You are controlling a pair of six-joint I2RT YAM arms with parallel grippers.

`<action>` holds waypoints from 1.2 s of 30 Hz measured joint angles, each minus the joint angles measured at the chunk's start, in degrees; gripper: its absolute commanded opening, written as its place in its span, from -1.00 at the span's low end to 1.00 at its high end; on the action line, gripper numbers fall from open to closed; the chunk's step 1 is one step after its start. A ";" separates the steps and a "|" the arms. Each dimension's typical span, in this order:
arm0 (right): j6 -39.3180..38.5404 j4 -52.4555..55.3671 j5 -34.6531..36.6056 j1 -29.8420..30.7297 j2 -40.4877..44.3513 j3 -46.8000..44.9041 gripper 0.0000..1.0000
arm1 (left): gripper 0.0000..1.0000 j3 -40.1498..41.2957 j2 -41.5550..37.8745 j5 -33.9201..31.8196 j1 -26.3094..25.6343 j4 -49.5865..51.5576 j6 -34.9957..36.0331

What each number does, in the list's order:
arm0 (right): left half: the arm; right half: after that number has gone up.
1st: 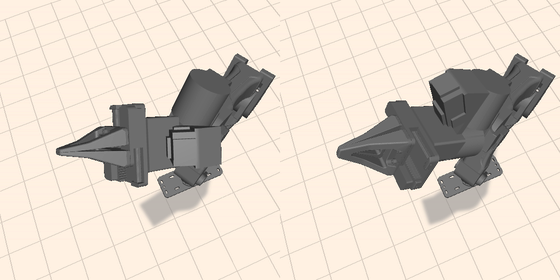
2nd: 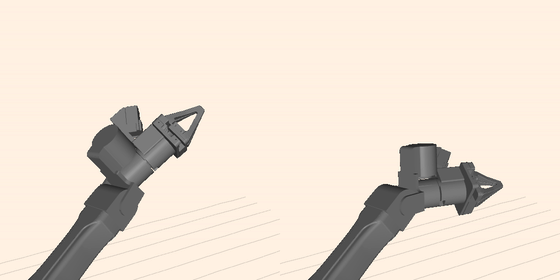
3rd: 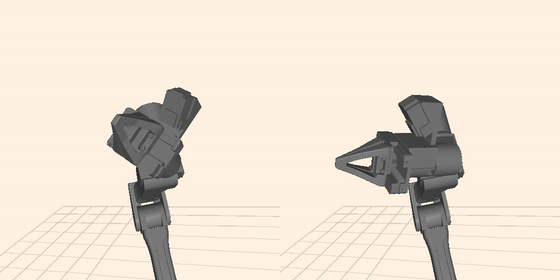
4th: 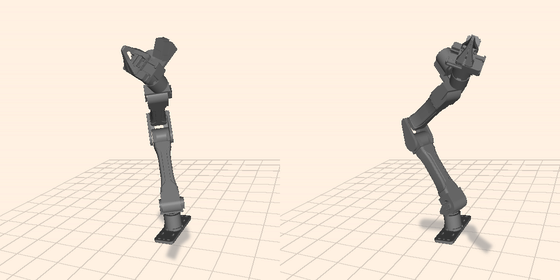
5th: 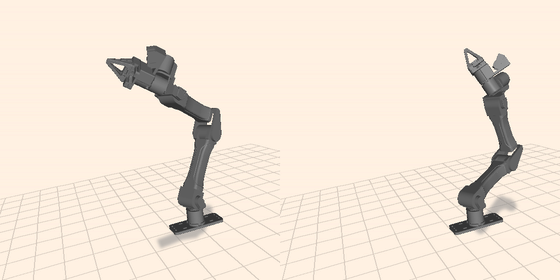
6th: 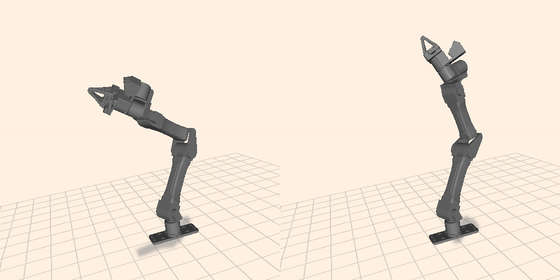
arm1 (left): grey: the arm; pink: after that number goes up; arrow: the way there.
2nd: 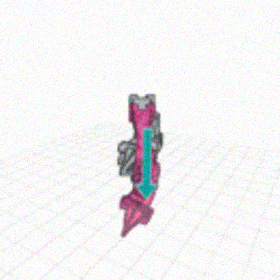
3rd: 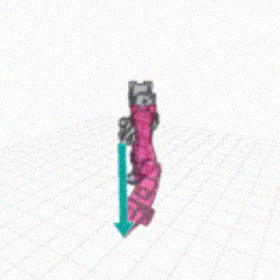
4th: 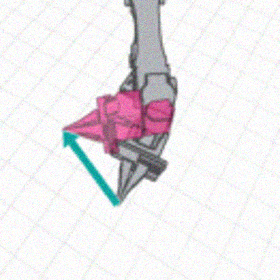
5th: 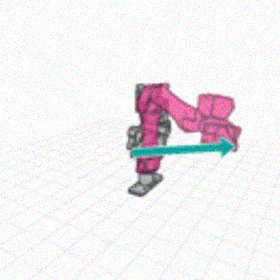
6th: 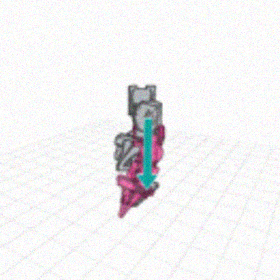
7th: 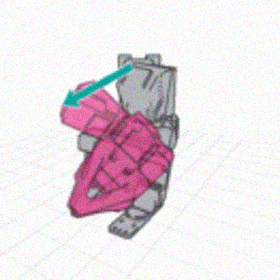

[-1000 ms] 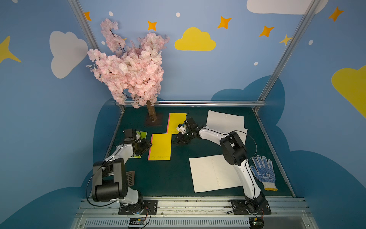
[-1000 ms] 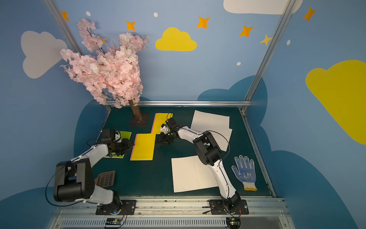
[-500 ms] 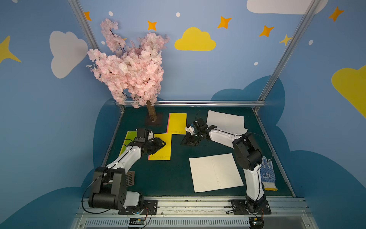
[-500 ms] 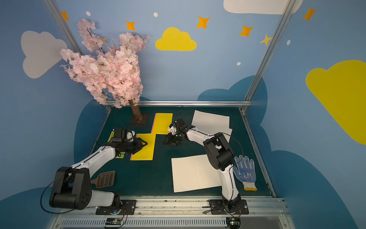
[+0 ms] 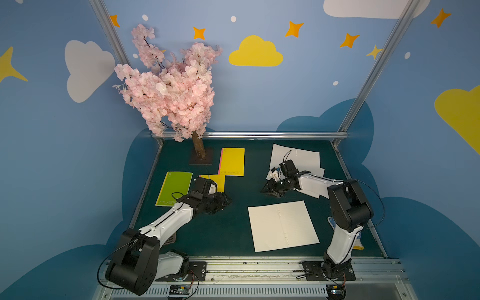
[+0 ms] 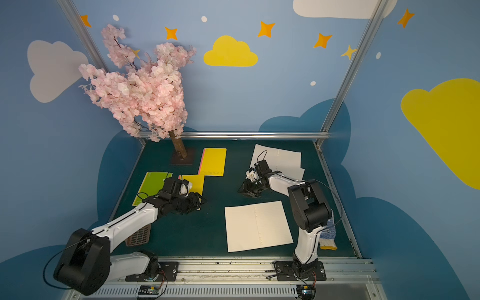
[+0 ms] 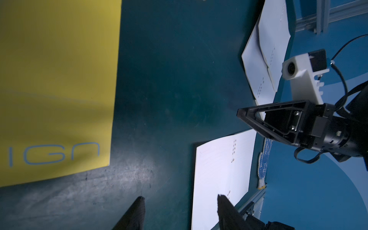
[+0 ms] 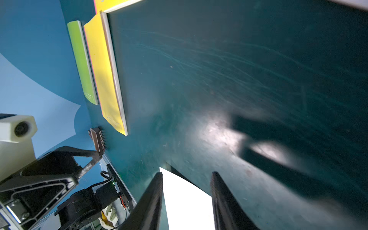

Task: Close the notebook
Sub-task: Close the notebook at the center of the board.

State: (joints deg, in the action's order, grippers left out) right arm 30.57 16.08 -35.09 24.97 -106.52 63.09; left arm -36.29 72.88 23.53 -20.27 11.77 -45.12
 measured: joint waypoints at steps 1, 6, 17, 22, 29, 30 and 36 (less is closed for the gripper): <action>0.00 -0.26 -0.15 -0.44 0.46 -0.96 -0.16 | 0.20 0.20 0.20 -0.02 -0.63 -0.11 -0.31; -0.22 -0.76 -0.92 -1.88 2.80 -5.01 -0.16 | 0.20 0.72 2.34 -0.24 -4.42 -2.40 -2.10; -1.16 -0.68 -0.76 -4.35 9.86 -11.96 -0.16 | 0.18 0.74 11.30 0.04 -12.28 -8.00 -5.68; -1.31 -0.66 -0.50 -4.92 11.13 -13.92 -0.16 | 0.17 0.68 14.19 0.50 -14.03 -10.34 -6.78; -1.29 -0.76 -0.22 -5.14 13.18 -17.16 -0.16 | 0.15 -1.29 17.42 1.20 -16.44 -13.33 -8.02; -1.27 -0.79 -0.09 -5.20 13.66 -17.70 -0.15 | 0.14 -1.51 17.81 1.31 -16.65 -13.66 -8.11; -1.25 -0.81 0.20 -5.79 16.09 -20.98 -0.16 | 0.09 -3.32 20.96 2.45 -18.36 -16.44 -9.20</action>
State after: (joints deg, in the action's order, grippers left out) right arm 29.32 15.27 -34.89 19.18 -90.43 42.11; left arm -39.62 93.84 25.98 -38.63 -4.67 -54.33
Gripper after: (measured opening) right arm 0.421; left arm 0.554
